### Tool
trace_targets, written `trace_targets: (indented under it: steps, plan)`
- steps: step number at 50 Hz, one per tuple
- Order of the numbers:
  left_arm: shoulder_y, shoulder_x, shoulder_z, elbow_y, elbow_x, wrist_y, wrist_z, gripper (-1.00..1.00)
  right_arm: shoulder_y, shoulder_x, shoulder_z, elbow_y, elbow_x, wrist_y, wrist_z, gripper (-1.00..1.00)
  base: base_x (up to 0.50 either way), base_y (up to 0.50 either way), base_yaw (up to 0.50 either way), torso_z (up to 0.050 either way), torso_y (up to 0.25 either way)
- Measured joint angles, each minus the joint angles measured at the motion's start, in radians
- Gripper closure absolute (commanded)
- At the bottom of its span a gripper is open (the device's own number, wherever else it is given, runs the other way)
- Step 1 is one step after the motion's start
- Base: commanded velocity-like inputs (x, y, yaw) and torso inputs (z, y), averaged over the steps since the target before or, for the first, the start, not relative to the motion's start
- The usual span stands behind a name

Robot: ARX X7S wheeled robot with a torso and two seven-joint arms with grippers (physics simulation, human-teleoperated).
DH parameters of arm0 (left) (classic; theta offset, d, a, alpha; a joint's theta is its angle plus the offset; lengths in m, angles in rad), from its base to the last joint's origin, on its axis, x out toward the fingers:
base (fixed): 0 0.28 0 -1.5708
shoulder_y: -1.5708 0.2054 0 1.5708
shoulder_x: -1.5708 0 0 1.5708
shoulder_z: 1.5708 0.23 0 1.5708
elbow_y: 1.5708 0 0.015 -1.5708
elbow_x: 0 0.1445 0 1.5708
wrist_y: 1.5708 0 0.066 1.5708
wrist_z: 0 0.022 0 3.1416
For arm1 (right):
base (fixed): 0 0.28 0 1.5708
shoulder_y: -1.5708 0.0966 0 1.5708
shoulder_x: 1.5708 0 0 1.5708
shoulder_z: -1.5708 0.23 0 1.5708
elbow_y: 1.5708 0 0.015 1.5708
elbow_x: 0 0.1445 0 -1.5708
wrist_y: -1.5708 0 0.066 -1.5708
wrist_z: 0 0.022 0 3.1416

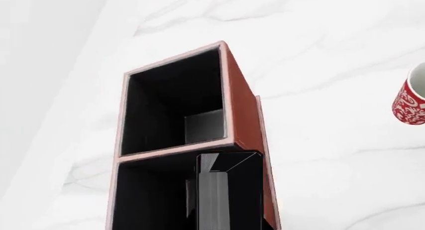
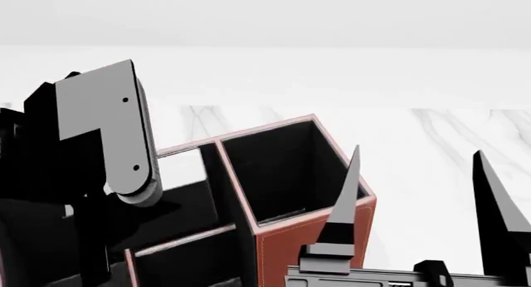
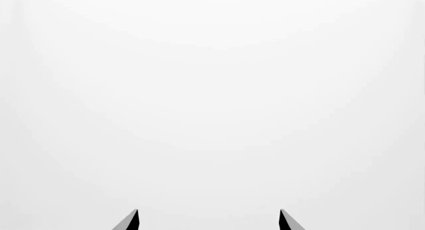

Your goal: Pick up the book and place it in the front compartment of the caddy.

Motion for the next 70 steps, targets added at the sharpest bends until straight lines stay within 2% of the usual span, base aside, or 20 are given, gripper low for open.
trace_targets:
  steps: [14,33,70]
  plan:
    - [-0.080,0.064,0.056,-0.180,0.063,0.059,0.038,1.00,-0.005,0.012,0.013,-0.001,0.016,-0.011,0.011,-1.00,0.00,0.00,0.00,0.000,0.001]
    - [-0.059,0.133,0.131,-0.356,0.135,0.154,0.050,1.00,-0.015,0.021,0.017,0.011,0.026,-0.033,0.015,-1.00,0.00,0.00,0.00,0.000,0.001]
    - [0.026,0.157,0.248,-0.506,0.231,0.327,0.069,1.00,-0.020,0.031,0.001,0.039,0.025,-0.066,0.020,-1.00,0.00,0.00,0.00,0.000,0.001]
